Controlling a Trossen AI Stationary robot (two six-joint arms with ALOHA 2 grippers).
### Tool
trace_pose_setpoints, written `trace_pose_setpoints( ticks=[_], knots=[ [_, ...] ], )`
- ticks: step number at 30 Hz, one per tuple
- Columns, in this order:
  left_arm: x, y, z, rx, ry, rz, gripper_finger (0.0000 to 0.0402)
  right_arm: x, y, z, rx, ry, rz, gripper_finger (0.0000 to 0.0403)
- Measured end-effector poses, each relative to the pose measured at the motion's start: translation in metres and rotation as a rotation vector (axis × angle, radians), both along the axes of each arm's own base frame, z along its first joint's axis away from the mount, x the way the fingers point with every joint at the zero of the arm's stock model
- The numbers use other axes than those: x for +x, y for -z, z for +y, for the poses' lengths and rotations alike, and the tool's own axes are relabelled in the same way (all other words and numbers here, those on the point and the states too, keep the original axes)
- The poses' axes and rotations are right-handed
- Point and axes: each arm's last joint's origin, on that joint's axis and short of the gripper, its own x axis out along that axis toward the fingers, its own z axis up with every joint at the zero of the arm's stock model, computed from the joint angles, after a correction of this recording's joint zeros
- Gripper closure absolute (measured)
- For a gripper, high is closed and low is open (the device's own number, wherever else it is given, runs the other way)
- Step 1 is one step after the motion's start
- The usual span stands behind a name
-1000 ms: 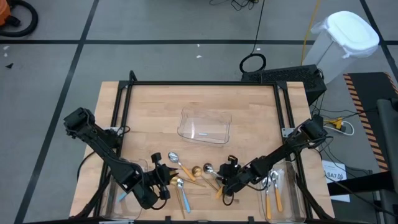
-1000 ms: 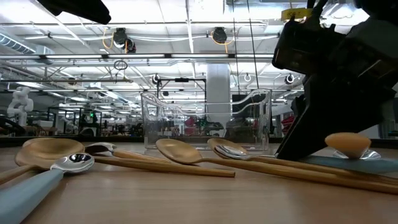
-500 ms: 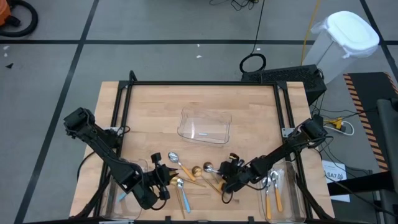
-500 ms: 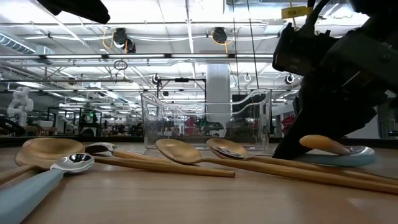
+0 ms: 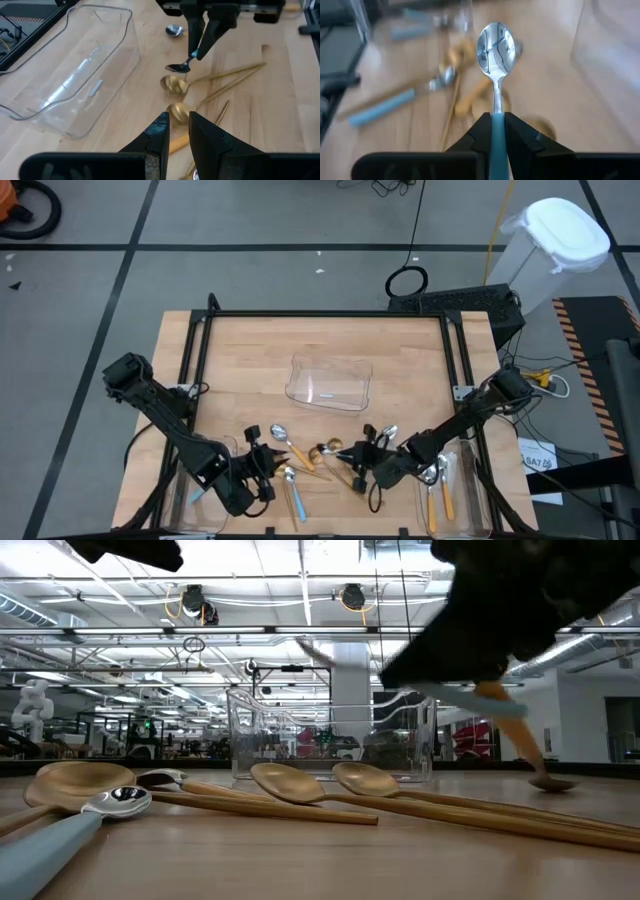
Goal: Sort silverware by color (type)
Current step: Put the blue spoon into the bottom left transparent bin
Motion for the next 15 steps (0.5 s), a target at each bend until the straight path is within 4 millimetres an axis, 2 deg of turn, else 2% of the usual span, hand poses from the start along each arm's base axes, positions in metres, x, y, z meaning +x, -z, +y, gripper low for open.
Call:
trace_pose_setpoints(
  ticks=[5, 11, 15],
  knots=[
    [0.007, -0.003, 0.002, -0.035, -0.018, -0.042, 0.0327, 0.003, -0.014, 0.005, -0.033, 0.08, -0.169, 0.0372],
    [0.015, 0.0, -0.003, -0.04, -0.001, -0.078, 0.0325, -0.002, -0.025, 0.015, -0.095, 0.153, -0.273, 0.037],
    [0.026, 0.004, -0.006, -0.026, 0.023, -0.11, 0.0304, -0.006, -0.034, 0.024, -0.132, 0.177, -0.339, 0.0371]
  ],
)
